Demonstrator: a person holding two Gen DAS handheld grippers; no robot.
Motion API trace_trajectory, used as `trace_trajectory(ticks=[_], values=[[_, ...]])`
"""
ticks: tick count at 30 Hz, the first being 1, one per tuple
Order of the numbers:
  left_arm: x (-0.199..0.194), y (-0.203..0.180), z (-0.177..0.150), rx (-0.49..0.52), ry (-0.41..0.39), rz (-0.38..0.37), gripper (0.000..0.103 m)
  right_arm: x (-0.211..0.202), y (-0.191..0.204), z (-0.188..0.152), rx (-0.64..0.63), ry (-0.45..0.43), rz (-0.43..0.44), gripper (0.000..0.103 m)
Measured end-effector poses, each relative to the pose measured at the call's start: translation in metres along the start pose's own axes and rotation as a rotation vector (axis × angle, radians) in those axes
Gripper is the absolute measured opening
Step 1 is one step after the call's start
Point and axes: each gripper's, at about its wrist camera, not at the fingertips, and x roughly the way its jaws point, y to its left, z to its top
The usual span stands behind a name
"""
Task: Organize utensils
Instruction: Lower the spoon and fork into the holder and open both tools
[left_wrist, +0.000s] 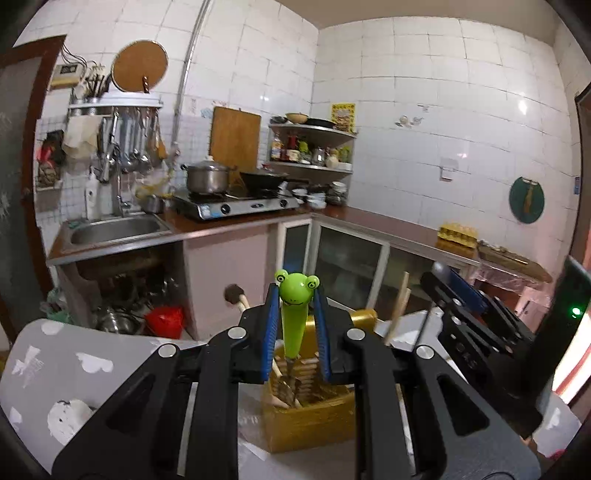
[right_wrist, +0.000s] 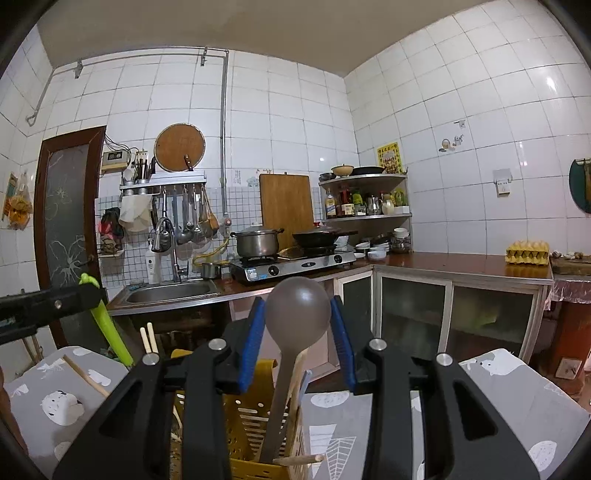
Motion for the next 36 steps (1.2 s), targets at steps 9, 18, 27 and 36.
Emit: trace_trajectory(ticks=[9,18,27,36], values=[[0.006,0.011,-0.008,-0.021,0.039,0.053,0.014,-0.007,-0.002,0.000,-0.002,0.010,0.001,0.036],[0.007,0.008,-0.001,-0.024,0.038,0.031,0.014,-0.008,-0.004,0.003,0.017,0.009,-0.003,0.036],[-0.005,-0.007,0.019,-0.025,-0.034,-0.015,0.014,-0.007,-0.005,-0.002,0.028,0.008,-0.006,0.036],[0.027,-0.016,0.008,-0.011,-0.011,-0.015,0.014,-0.003,-0.003,-0.004,0.016,0.021,-0.003,0.036]])
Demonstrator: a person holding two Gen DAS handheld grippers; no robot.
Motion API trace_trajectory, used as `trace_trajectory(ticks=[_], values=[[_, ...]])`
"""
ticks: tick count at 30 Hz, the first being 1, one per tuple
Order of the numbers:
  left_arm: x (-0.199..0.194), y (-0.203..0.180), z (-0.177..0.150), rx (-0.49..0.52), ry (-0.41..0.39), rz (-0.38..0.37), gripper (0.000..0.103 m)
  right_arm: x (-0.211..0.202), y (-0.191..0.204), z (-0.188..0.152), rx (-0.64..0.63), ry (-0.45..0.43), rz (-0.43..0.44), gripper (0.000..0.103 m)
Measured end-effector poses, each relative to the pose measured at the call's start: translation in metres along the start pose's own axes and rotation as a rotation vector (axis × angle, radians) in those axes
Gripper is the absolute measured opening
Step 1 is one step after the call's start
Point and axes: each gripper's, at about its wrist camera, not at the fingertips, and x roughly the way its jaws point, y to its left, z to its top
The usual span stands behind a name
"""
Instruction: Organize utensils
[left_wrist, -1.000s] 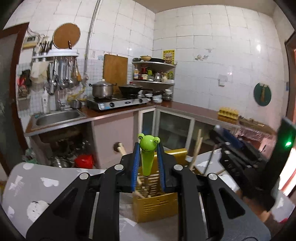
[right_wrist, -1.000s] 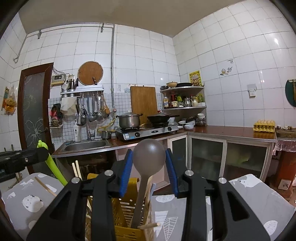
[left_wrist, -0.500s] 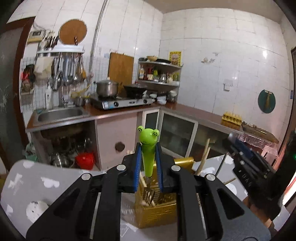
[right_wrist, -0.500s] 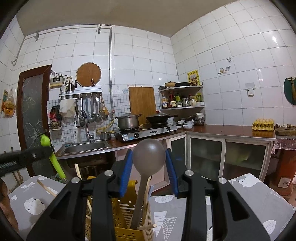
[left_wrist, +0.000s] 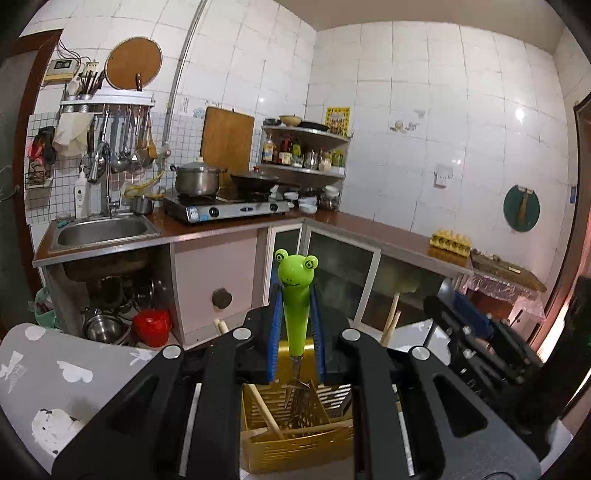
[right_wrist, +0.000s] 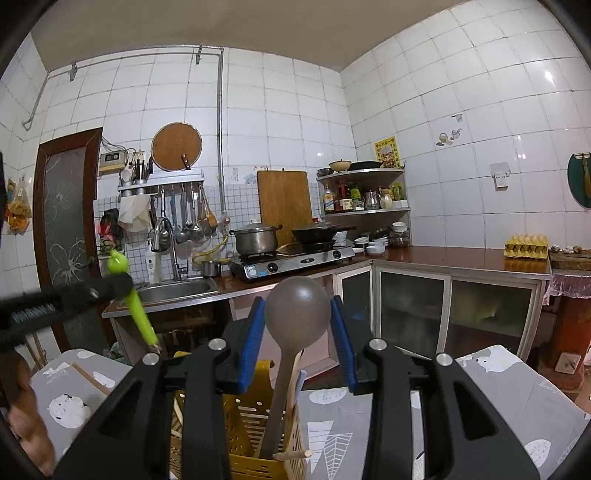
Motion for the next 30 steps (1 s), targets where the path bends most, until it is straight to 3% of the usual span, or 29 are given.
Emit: trace_trajectory(ticks=[8,12,14,15,17,21,26,30], values=[[0.015,0.005,-0.032,0.108,0.048,0.090,0.014,0.005,0.001,-0.008,-0.032,0.058,-0.014,0.037],[0.011,0.012,-0.033,0.111,0.079,0.097,0.015,0.010,0.001,-0.009,-0.054,0.128,-0.024,0.038],[0.005,0.016,-0.030,0.103,0.093,0.092,0.017,0.010,0.001,-0.009,-0.063,0.166,-0.035,0.061],[-0.003,0.018,-0.027,0.099,0.091,0.098,0.021,0.009,-0.001,-0.009,-0.061,0.183,-0.036,0.063],[-0.022,0.021,-0.019,0.091,0.064,0.111,0.042,0.006,-0.001,-0.005,-0.067,0.201,-0.046,0.064],[-0.064,0.025,-0.005,0.082,0.032,0.118,0.055,-0.010,-0.003,0.009,-0.077,0.208,-0.071,0.071],[-0.130,0.028,0.002,0.095,-0.038,0.154,0.092,-0.057,0.002,0.031,-0.082,0.178,-0.088,0.082],[-0.178,0.025,-0.012,0.101,-0.097,0.177,0.098,-0.107,0.011,0.035,-0.076,0.139,-0.069,0.092]])
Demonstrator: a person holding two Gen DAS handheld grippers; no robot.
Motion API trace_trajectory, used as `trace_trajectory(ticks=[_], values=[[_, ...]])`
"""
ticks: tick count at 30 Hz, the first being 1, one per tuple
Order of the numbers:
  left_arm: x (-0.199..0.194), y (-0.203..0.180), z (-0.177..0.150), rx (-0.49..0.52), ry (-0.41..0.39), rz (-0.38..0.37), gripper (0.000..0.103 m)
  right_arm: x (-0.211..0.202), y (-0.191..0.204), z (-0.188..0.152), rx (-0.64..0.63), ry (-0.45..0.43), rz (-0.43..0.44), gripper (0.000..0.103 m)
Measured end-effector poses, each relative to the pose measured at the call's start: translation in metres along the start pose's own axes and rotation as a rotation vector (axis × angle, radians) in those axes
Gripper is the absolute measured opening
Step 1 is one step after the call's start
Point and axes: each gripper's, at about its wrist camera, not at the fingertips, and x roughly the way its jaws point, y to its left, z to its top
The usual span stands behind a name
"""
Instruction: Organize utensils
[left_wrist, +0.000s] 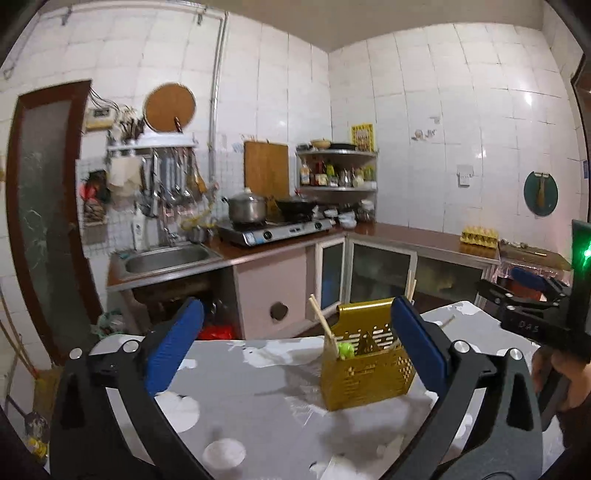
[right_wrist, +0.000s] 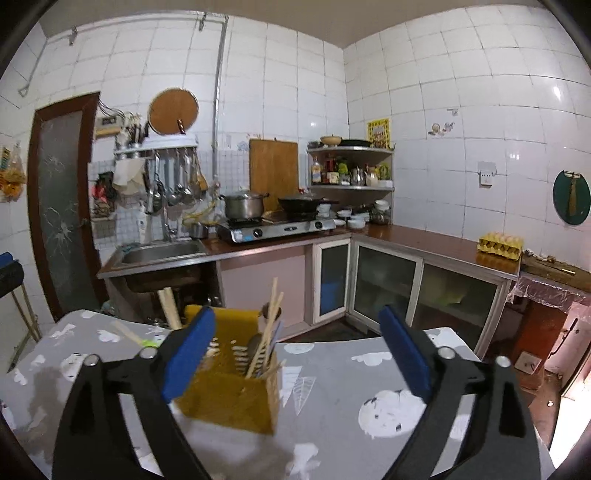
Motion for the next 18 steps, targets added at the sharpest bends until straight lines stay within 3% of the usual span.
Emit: trace_trajectory(ticks=[4,9,18], values=[[-0.038,0.002,-0.024,-0.023,0.004,0.023,0.098,-0.049,0.008,-0.017,0.013,-0.038,0.025,0.099],[-0.064,0.006,-0.072,-0.072,0.046,0.042,0.098,-0.099,0.016,-0.061,0.039,-0.045,0.019,0.099],[-0.077,0.000,-0.152,-0.044,0.092,0.071,0.098,-0.128,0.037,-0.145,0.004,0.023,0.005,0.099]])
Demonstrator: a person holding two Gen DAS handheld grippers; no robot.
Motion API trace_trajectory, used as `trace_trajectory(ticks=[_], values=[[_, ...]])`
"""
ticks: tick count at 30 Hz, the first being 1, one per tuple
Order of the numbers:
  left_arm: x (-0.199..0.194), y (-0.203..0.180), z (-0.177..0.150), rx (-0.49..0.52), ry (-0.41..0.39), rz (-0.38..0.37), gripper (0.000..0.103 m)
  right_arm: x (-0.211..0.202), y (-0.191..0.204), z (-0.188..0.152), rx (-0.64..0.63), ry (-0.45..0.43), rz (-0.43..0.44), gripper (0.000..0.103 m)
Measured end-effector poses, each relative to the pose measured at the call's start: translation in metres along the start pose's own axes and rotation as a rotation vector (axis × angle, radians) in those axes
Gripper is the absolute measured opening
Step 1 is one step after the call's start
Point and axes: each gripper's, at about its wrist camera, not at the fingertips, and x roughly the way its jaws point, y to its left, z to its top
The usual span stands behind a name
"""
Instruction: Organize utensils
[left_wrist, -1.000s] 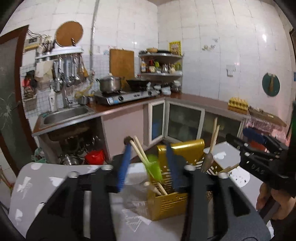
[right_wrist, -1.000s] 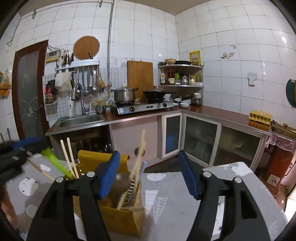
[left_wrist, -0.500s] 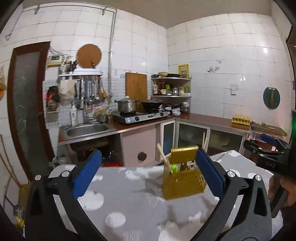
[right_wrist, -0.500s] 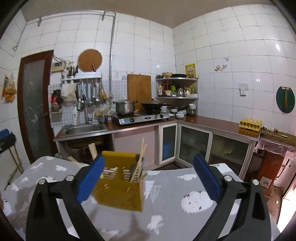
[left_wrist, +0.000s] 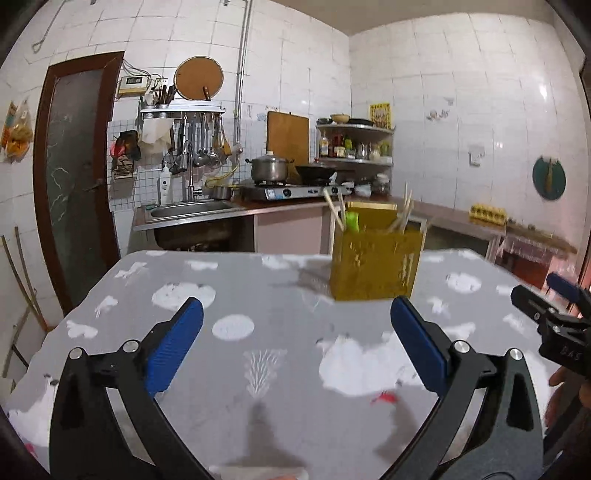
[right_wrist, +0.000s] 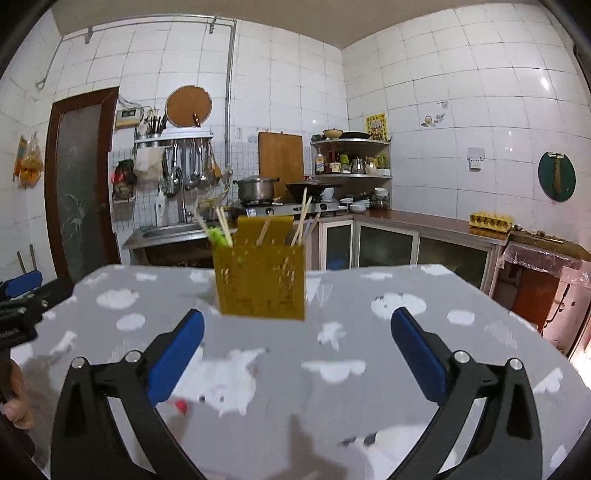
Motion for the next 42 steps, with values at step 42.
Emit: trace_trajectory(ticks=[42], values=[[0.006,-0.010,-0.032,0.049,-0.029,0.044,0.098,0.004,0.013,-0.025,-0.014,0.005,-0.031,0.099]])
